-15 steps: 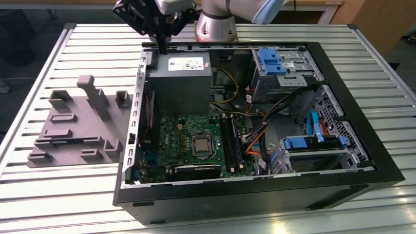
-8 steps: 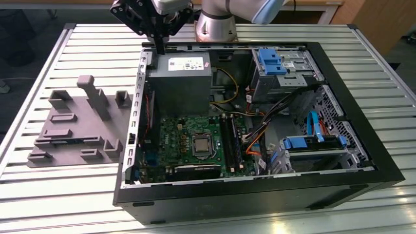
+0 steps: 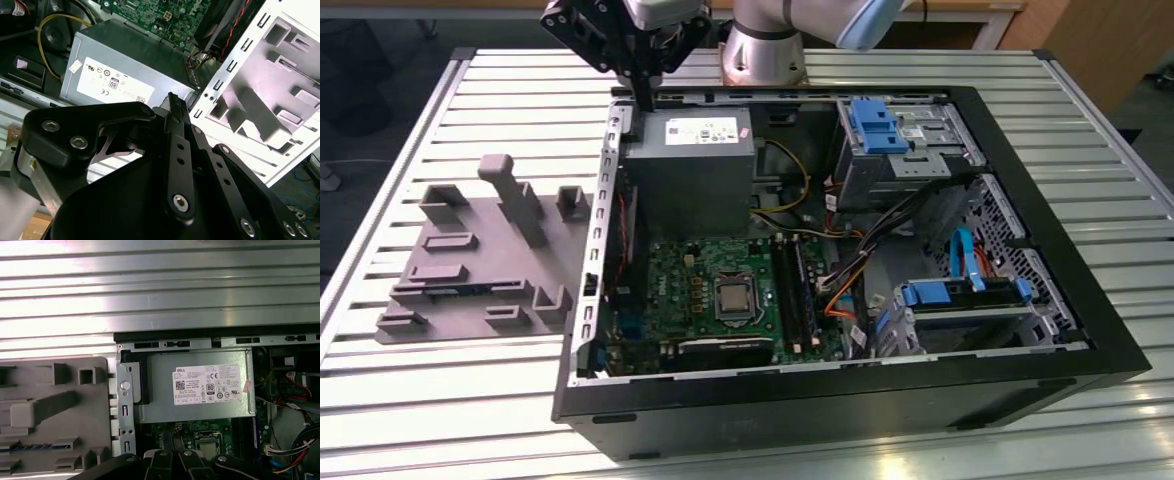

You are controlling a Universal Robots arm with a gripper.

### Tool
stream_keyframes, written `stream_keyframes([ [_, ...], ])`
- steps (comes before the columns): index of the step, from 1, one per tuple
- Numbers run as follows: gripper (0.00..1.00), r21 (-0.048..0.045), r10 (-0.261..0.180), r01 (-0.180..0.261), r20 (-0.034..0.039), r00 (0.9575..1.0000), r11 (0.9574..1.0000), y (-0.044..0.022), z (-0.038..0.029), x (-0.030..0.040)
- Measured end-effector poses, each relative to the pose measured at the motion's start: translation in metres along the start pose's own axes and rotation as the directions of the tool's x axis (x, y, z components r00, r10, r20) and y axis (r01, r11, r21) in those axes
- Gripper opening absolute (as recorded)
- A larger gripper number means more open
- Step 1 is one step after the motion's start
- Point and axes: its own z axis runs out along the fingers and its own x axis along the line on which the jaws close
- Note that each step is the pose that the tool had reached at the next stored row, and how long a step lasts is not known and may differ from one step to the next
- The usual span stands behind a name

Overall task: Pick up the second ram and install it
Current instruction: 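Reach for the second ram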

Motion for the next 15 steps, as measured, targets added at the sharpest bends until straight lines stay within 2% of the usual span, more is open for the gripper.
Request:
stream_keyframes([
  [15, 0.11, 0.0000, 0.000, 0.000, 0.0000, 1.0000, 1.0000, -0.0005, 0.0000, 0.0069],
])
